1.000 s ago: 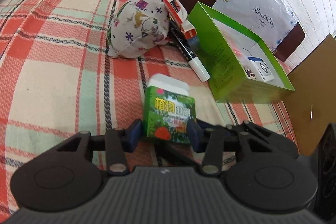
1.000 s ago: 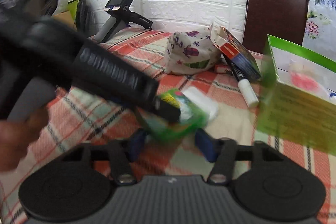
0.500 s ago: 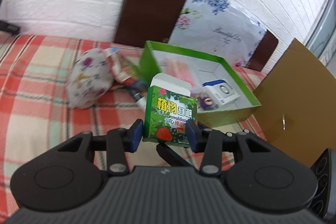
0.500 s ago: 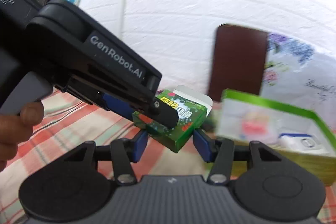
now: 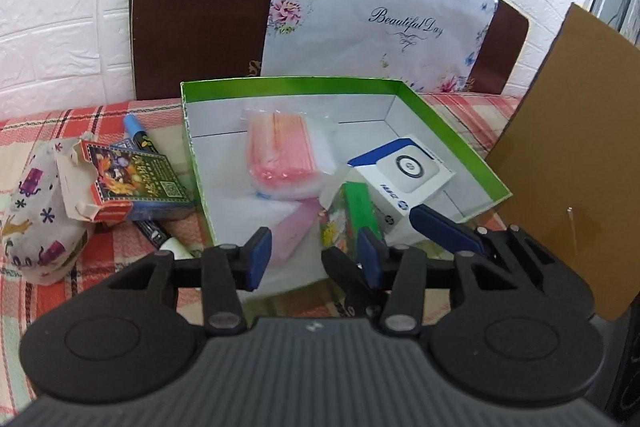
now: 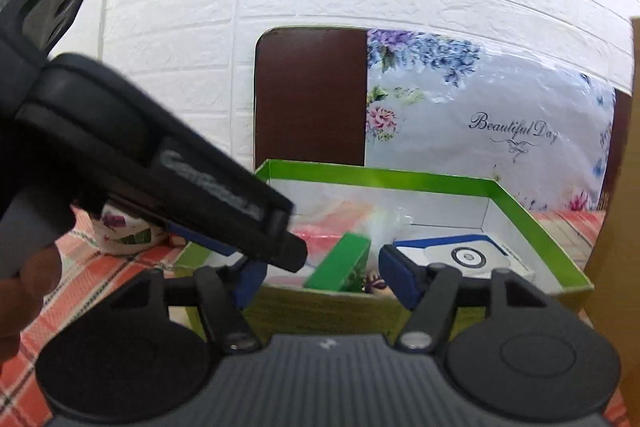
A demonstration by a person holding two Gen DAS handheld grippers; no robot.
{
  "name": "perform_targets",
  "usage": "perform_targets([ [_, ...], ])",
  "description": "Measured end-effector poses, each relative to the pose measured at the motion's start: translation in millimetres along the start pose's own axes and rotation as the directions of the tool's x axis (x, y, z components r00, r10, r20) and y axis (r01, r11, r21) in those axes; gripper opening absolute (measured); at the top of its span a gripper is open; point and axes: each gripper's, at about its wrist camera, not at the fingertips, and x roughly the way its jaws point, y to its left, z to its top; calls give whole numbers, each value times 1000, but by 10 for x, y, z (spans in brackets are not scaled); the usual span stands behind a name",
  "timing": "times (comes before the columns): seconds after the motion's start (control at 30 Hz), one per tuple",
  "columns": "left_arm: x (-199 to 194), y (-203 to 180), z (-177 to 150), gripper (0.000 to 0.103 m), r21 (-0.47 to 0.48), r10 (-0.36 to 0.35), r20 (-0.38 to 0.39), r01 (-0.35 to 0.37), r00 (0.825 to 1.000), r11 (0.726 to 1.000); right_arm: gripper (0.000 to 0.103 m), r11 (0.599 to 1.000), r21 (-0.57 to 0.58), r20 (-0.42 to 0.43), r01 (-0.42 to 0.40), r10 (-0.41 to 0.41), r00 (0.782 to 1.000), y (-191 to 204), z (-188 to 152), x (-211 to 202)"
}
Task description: Organize objects
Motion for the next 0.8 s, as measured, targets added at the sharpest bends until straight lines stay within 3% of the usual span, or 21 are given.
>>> perform_targets([
  [0.2,-242,-32,-84,52,-5,76,26,-76,997,997,65,998,60,-25,-20,22,999,8,-119,-241],
  [0.4,-462,-28,-265,53,22,217,27,-218,976,976,65,994,87,-104,-65,74,992,120,-225,-454],
  [0.8,-727,391,-582,53,-19,355,-2,-355,935,935,65,988,-15,-158,-154,149,976,644,-283,-526],
])
